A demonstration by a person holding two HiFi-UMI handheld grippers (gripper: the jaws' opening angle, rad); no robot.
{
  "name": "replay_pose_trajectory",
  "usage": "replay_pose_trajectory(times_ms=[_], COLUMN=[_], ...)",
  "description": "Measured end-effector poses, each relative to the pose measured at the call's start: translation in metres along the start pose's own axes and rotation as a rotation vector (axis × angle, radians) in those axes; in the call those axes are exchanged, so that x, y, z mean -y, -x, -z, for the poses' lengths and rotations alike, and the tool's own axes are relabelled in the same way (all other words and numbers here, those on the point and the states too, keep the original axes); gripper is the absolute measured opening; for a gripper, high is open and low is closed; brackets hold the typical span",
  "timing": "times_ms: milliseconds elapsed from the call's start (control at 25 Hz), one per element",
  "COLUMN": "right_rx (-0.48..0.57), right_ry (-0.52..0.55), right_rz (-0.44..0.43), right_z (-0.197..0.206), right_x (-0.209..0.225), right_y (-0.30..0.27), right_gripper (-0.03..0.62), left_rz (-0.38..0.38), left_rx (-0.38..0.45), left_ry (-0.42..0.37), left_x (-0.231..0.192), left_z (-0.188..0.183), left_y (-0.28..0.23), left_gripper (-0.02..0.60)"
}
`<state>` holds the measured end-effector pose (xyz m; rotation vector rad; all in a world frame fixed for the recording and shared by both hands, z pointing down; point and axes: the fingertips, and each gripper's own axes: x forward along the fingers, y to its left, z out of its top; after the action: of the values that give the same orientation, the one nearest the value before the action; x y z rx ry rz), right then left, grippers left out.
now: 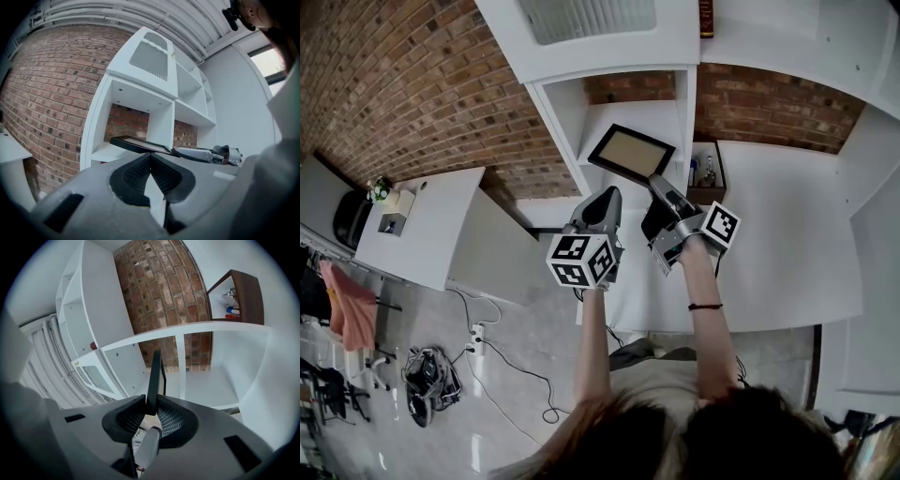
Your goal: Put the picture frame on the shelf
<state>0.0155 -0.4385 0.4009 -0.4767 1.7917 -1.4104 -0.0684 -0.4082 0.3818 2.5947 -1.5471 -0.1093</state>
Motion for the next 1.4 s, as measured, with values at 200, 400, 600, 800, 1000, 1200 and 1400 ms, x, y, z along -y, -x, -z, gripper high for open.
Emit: replay_pose_trajectory(times_ms=[200, 400, 600, 800, 1000, 1200, 1400], right_rx=[0.01, 0.018, 0.037, 0.056, 0.07, 0.078, 0.088], right_ry=[-0.002, -0.003, -0.005, -0.007, -0.01, -0.013, -0.027], right_rz=[0.009, 0.011, 0.026, 0.035, 0.031, 0.034, 0.038], right_z=[-0.001, -0.004, -0.008, -0.013, -0.018, -0.021, -0.025], right_x=[0.009, 0.013, 0.019, 0.024, 0.025, 0.028, 0.033], right_y=[-0.014, -0.026, -0.031, -0.034, -0.038, -0.042, -0.046], right_gripper=[0.074, 0.074, 0.074, 0.074, 0.074, 0.074, 0.074], left_rz=[0.004, 0.006, 0.015, 0.019, 0.025, 0.028, 0.032], left_rx=[-0.001, -0.008, -0.015, -0.015, -0.018, -0.02, -0.025], left_ry=[0.001, 0.009, 0.015, 0.02, 0.023, 0.024, 0.036], left_x=[-0.016, -0.029, -0.036, -0.042, -0.046, -0.051, -0.055], left_z=[-0.004, -0.005, -0.004, -0.003, -0.003, -0.003, 0.0], left_y=[-0.007, -0.014, -0.019, -0.023, -0.028, -0.032, -0.036], left_gripper=[0.011, 0.011, 0.011, 0.011, 0.011, 0.011, 0.011])
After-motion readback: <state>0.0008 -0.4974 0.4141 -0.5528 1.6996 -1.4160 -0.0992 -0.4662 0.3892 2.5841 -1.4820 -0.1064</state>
